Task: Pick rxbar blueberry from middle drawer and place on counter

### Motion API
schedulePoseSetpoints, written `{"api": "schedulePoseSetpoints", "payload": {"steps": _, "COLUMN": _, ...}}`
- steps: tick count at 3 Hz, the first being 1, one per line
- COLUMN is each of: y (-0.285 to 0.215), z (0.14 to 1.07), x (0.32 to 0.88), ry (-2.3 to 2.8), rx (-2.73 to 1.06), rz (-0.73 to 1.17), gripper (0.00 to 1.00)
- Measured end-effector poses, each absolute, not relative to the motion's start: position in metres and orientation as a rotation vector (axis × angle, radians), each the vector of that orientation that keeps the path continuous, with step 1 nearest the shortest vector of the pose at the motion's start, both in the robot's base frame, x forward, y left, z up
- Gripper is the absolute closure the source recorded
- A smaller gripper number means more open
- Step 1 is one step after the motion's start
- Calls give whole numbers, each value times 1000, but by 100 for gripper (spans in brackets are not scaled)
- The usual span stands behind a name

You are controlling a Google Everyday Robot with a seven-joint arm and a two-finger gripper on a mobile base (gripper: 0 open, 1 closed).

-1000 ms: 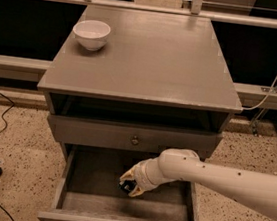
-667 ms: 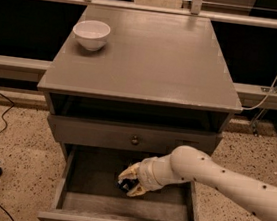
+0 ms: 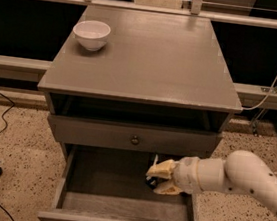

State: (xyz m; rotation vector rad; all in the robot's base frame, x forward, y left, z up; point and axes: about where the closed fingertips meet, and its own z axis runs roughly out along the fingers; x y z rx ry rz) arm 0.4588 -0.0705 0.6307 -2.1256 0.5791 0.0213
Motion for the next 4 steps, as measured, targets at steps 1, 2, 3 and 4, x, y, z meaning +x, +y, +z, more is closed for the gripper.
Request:
{"api": "schedulePoseSetpoints", "payload": {"steps": 1, "y": -117, "z": 679, "x": 470, "ry": 498, "rx": -2074, "rz": -135, "gripper": 100}}
{"api": "schedulePoseSetpoints", "payload": {"steps": 2, "y": -143, "z": 725, "x": 482, "ry": 395, "rx": -2043, "rz": -264, "gripper": 100}}
{"api": "schedulePoseSetpoints", "payload": {"steps": 3, "y": -151, "z": 772, "x": 489, "ry": 256, "rx": -2019, "rz": -373, "gripper": 100}}
{"api": "schedulePoseSetpoints", "payload": {"steps": 4, "y": -151, "z": 772, "x": 489, "ry": 256, "rx": -2019, "rz": -373, "gripper": 100}}
